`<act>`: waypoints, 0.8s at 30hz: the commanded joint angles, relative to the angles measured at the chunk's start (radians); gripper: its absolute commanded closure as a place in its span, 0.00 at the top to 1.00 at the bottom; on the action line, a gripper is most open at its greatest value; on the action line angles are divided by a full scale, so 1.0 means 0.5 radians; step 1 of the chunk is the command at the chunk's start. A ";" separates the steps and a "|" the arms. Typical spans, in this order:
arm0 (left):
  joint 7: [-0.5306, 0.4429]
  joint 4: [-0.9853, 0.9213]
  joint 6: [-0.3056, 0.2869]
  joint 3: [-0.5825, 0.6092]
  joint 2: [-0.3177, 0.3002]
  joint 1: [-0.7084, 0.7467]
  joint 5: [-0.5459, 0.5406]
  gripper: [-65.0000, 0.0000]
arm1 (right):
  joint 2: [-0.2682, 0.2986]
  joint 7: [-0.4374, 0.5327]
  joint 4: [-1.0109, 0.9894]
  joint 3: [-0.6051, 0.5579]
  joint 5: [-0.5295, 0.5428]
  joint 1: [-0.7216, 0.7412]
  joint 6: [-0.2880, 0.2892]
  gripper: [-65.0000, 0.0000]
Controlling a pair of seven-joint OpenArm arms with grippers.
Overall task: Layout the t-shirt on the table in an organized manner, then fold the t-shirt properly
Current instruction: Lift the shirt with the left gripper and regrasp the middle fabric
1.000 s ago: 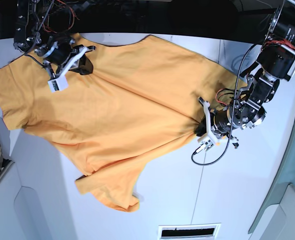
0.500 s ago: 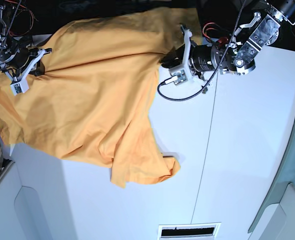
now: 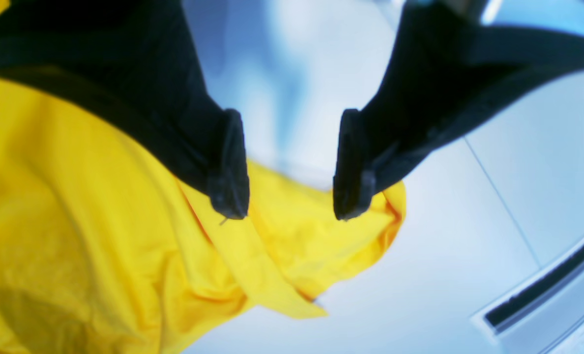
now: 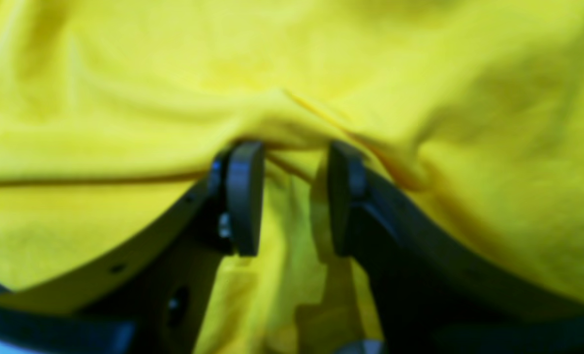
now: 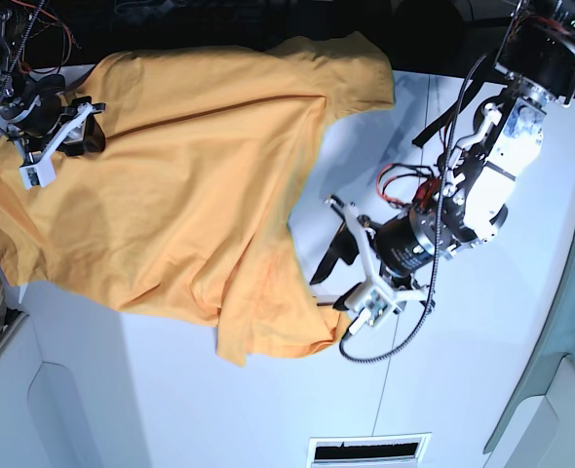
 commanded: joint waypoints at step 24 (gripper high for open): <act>-0.600 -1.817 0.008 -0.010 0.784 -0.661 0.157 0.48 | -0.169 0.038 0.025 0.015 -0.100 0.018 0.002 0.34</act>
